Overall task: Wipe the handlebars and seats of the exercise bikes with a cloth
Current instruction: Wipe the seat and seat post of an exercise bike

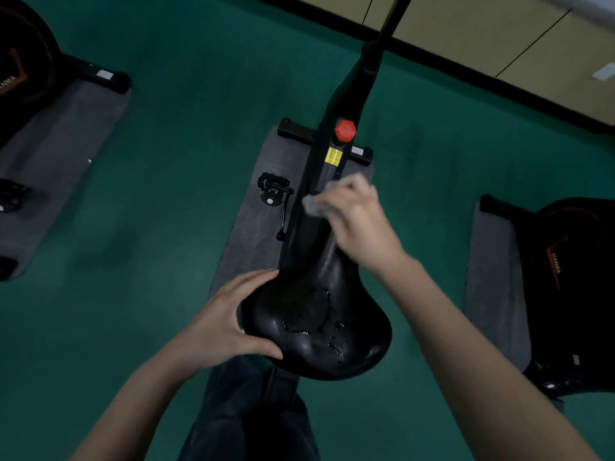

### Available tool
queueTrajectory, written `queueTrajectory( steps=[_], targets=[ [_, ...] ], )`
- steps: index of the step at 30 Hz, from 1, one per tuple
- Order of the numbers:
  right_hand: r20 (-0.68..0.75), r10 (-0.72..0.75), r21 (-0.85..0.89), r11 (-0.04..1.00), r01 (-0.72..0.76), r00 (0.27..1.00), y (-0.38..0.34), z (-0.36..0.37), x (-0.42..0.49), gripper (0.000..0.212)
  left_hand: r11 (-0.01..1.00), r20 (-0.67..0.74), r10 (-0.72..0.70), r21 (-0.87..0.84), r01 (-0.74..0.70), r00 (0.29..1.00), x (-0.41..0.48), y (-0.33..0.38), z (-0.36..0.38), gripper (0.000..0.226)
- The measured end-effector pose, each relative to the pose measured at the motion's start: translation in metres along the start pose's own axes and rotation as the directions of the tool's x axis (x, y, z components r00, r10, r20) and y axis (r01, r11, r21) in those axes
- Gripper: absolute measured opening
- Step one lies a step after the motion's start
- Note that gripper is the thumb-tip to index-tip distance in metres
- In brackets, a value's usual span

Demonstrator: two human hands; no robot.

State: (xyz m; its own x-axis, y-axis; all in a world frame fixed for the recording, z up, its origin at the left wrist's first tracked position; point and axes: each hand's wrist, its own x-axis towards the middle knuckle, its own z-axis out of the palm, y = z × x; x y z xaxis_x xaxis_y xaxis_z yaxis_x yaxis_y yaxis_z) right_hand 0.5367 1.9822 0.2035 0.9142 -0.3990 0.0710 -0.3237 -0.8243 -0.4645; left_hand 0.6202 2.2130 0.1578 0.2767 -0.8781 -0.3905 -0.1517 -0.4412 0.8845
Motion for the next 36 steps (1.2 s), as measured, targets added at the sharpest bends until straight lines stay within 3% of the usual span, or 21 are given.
queueTrajectory(
  steps=[3, 5, 8, 10, 12, 15, 18, 21, 24, 28, 32, 36],
  targets=[
    [0.094, 0.233, 0.051, 0.970, -0.238, 0.968, 0.017, -0.013, 0.027, 0.020, 1.000, -0.005, -0.011, 0.002, 0.011, 1.000, 0.000, -0.001, 0.000, 0.104],
    [0.172, 0.261, 0.073, 0.958, -0.276, 0.950, 0.018, -0.014, 0.028, 0.019, 1.000, -0.005, -0.014, 0.001, 0.014, 1.000, 0.000, -0.002, 0.000, 0.104],
    [0.367, 0.163, -0.051, 0.987, -0.155, 0.916, -0.004, -0.008, 0.012, 0.019, 1.000, -0.013, 0.003, -0.002, -0.003, 1.000, 0.001, -0.003, 0.001, 0.106],
    [0.436, -0.016, -0.087, 0.994, 0.060, 0.900, -0.022, 0.001, -0.007, 0.020, 1.000, -0.018, 0.017, -0.003, -0.017, 1.000, 0.001, -0.003, 0.002, 0.103],
    [0.371, -0.200, -0.028, 0.974, 0.226, 0.907, -0.028, 0.006, -0.027, 0.017, 1.000, -0.024, 0.025, -0.015, -0.025, 0.999, 0.000, -0.003, 0.003, 0.102],
    [0.122, -0.186, 0.102, 0.979, 0.174, 0.975, -0.014, 0.010, -0.054, 0.016, 0.999, -0.028, 0.024, -0.036, -0.025, 0.999, -0.001, -0.003, 0.004, 0.102],
    [-0.250, 0.010, 0.135, 0.991, 0.024, 0.968, 0.003, 0.017, -0.059, 0.019, 0.999, -0.029, 0.029, -0.039, -0.030, 0.999, -0.001, -0.005, 0.004, 0.103],
    [-0.393, 0.377, 0.412, 0.888, -0.207, 0.839, 0.009, 0.023, -0.037, 0.017, 0.999, -0.035, 0.026, -0.045, -0.027, 0.999, -0.001, -0.007, 0.004, 0.102],
    [-0.225, 0.661, 0.689, 0.627, -0.363, 0.715, 0.022, 0.024, -0.010, 0.017, 0.998, -0.030, 0.036, -0.051, -0.038, 0.999, -0.001, -0.007, 0.004, 0.102],
    [0.125, 0.760, 0.747, 0.352, -0.565, 0.638, 0.045, 0.029, -0.015, 0.014, 0.996, -0.035, 0.062, -0.062, -0.064, 0.997, -0.001, -0.004, 0.006, 0.100],
    [0.236, 0.698, 0.658, 0.398, -0.640, 0.676, 0.038, 0.039, -0.061, 0.017, 0.994, -0.053, 0.057, -0.093, -0.062, 0.997, -0.001, -0.002, 0.008, 0.096],
    [0.150, 0.626, 0.489, 0.625, -0.608, 0.765, 0.036, 0.028, -0.094, 0.020, 0.996, -0.057, 0.033, -0.083, -0.038, 0.998, -0.002, -0.005, 0.008, 0.096]
  ],
)
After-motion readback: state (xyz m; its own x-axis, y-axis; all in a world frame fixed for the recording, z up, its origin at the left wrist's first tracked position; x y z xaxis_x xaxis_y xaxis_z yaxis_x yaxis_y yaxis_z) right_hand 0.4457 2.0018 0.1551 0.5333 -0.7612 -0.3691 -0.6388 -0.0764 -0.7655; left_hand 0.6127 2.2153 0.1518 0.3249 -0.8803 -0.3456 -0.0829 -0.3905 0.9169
